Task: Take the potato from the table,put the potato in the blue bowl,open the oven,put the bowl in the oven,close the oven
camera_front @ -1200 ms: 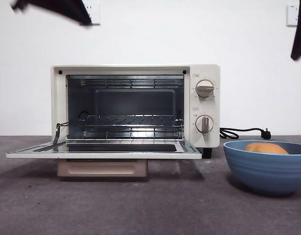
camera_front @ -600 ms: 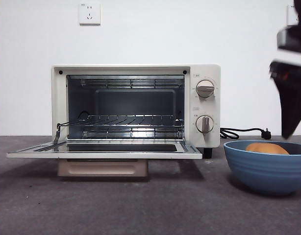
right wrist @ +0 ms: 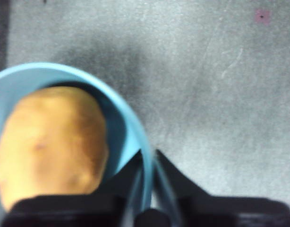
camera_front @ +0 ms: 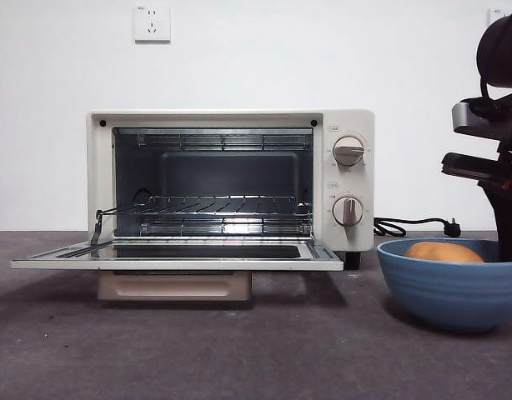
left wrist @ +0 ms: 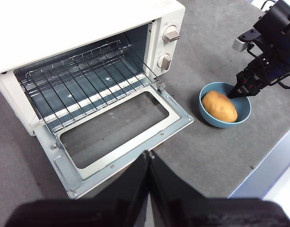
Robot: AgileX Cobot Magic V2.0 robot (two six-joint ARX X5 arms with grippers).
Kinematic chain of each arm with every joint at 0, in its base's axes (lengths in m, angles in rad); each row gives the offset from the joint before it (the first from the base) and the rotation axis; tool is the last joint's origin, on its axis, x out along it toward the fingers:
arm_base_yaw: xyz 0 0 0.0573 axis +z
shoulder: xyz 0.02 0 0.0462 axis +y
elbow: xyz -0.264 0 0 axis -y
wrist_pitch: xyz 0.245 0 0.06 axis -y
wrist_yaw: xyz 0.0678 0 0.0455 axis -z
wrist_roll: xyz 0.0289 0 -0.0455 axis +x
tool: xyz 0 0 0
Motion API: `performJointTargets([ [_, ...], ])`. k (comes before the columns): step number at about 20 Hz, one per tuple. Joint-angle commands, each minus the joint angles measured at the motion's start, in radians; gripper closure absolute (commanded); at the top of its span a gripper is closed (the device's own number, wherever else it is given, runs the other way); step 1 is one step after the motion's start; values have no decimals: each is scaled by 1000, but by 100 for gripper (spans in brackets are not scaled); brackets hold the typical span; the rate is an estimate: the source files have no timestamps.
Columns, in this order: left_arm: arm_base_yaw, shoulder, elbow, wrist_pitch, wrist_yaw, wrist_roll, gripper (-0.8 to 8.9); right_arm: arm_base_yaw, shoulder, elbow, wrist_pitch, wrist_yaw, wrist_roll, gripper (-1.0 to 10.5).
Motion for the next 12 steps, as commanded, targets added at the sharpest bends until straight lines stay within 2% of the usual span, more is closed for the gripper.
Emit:
performJointTargets([
  [1, -3, -2, -6, 1, -5, 1, 822, 2, -9, -6, 0, -2, -8, 959],
  [4, -3, -2, -6, -3, -61, 6, 821, 14, -71, -1, -13, -2, -6, 959],
  [7, -3, -2, -6, -29, -105, 27, 821, 73, -152, 49, -83, -2, 5, 959],
  [10, -3, 0, -6, -48, -103, 27, 822, 196, -177, 135, -96, -1, 50, 959],
  [12, -3, 0, -6, -51, -101, 27, 821, 270, -160, 183, -47, 0, 83, 960],
])
